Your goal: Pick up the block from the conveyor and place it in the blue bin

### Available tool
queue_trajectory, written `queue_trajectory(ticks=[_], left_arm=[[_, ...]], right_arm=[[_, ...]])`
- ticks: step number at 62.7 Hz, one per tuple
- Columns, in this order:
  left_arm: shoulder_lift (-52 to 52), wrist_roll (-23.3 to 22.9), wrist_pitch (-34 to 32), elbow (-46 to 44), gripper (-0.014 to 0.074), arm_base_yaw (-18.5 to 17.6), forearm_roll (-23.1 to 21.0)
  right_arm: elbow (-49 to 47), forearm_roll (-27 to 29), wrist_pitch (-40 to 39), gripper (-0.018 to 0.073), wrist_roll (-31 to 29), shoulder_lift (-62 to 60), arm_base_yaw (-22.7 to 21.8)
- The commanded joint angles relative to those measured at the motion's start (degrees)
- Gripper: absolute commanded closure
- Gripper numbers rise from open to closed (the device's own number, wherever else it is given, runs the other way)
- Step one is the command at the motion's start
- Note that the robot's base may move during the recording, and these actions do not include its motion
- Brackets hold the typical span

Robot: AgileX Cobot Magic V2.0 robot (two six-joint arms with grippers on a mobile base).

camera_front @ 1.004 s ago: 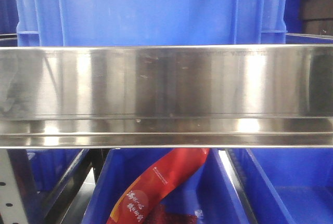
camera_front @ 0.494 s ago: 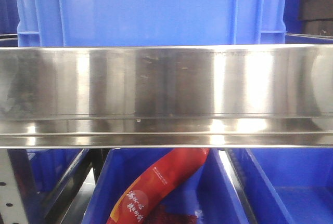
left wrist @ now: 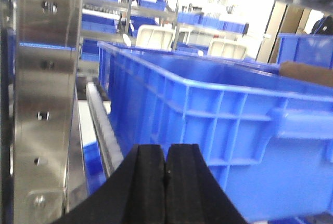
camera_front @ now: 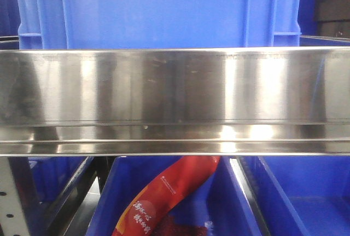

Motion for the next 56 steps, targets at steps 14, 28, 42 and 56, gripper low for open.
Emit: queue_trajectory(ticks=[14,28,42,56], left_arm=[[-0.95,0.03,-1.01,0.07,0.0708,0.15,-0.42],[-0.95,0.03,-1.01,0.07,0.0708,0.15,-0.42],[-0.95,0.03,-1.01,0.07,0.0708,0.15,-0.42],[-0.95,0.03,-1.01,0.07,0.0708,0.15,-0.42]], right_arm=[[0.20,-0.29,-1.26,0.0721,-0.21,-0.47,-0.26],[0.78,-0.29,-1.27,0.0721,-0.21,-1.03,-0.26],[9.68,-0.29,-2.49,0.0721,-0.21,-8.36,-4.54],[20.55,0.37,-8.88,0.0721,-0.21,-17.24,-10.50]])
